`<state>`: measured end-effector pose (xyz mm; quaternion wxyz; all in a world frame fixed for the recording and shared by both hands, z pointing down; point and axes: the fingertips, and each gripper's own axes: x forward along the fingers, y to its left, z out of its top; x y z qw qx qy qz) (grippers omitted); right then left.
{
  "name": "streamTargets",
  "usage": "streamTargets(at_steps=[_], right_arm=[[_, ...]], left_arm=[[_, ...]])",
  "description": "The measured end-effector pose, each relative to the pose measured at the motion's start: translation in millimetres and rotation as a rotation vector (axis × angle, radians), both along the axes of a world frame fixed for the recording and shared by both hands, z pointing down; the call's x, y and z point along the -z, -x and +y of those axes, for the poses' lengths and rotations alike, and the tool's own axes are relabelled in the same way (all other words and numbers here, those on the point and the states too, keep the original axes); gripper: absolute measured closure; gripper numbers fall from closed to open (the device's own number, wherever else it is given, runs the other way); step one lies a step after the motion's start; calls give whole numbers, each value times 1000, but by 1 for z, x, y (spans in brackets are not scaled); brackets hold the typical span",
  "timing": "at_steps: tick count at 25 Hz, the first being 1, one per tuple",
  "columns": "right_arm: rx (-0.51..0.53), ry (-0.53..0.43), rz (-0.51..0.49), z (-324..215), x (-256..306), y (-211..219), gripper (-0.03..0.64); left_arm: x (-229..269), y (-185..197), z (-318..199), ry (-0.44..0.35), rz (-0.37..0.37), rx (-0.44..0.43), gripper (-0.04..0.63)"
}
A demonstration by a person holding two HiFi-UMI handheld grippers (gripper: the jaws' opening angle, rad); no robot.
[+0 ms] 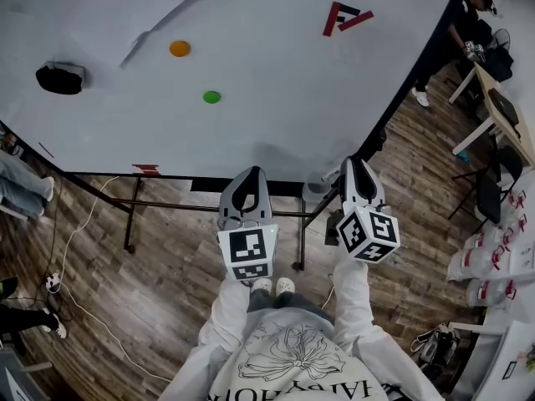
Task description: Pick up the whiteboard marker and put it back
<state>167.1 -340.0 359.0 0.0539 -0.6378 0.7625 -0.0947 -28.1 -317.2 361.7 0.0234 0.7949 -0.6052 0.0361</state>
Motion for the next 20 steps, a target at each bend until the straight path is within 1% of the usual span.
streamTargets(at_steps=[7, 12, 15, 20], right_arm=[[12, 48, 3, -12, -30, 3, 554], [17, 120, -7, -25, -68, 3, 554], [18, 141, -22, -31, -87, 4, 554], [16, 187, -15, -40, -115, 3, 554]], left_arm=[[-12, 2, -7, 22, -4, 4, 589], [-20, 3, -12, 35, -9, 12, 589], [-26, 5, -16, 46, -9, 17, 589], [-36, 8, -23, 64, -14, 25, 589]])
